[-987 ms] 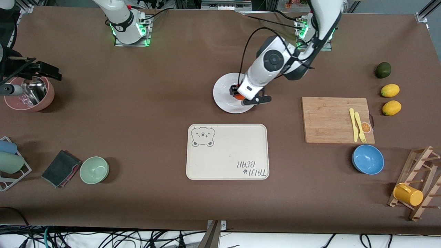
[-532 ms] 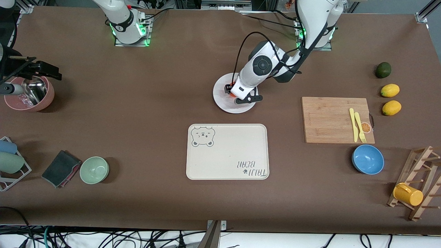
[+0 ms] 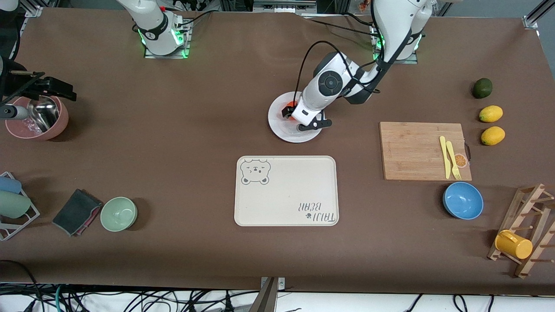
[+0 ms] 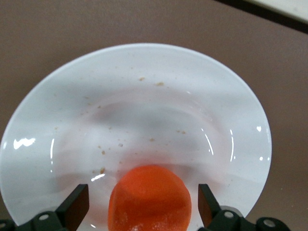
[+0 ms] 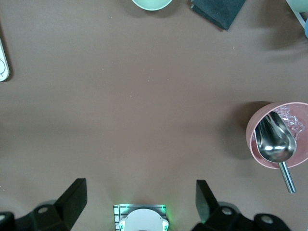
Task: Place orange and plate with both arms
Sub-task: 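Lower the orange onto the plate and open the left gripper, then withdraw the left gripper while the right gripper reaches the plate rim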
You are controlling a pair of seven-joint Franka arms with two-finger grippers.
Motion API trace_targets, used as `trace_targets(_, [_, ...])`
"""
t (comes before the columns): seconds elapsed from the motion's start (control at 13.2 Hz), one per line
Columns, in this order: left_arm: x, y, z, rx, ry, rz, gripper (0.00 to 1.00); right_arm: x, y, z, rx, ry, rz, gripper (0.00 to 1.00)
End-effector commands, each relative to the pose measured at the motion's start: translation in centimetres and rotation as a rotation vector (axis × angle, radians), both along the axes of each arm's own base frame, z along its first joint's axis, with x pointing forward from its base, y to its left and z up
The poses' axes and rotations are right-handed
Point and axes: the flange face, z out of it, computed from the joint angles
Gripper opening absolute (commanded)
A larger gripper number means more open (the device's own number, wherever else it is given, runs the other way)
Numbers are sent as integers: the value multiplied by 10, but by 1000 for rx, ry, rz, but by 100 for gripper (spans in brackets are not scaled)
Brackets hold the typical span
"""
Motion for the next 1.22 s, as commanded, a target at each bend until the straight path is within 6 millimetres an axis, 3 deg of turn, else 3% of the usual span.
trace_targets(0.0, [21, 25, 46, -9, -31, 56, 100, -2, 3, 7, -10, 2, 15, 100])
trace_targets(0.08, [35, 41, 65, -10, -52, 73, 100, -2, 3, 7, -4, 2, 13, 100])
trace_targets(0.23, [42, 66, 91, -3, -91, 108, 100, -1, 3, 6, -1, 2, 11, 100])
trace_targets(0.46, [71, 127, 146, -2, -175, 223, 100, 0, 5, 6, 1, 2, 11, 100])
trace_targets(0.53, [77, 138, 159, -4, -202, 238, 100, -1, 9, 7, 2, 0, 20, 100])
trace_targets(0.68, [96, 177, 197, -5, -280, 310, 100, -1, 23, 8, -1, -1, 45, 100])
trace_targets(0.91, [108, 222, 225, 100, -368, 131, 100, -4, 41, 9, 1, 7, 62, 100])
trace_targets(1.06, [112, 242, 249, 161, -329, 44, 100, -3, 48, -14, 54, 95, 76, 100])
trace_targets(1.14, [123, 265, 274, 192, -323, -15, 100, -11, 60, -23, 75, 174, 93, 100])
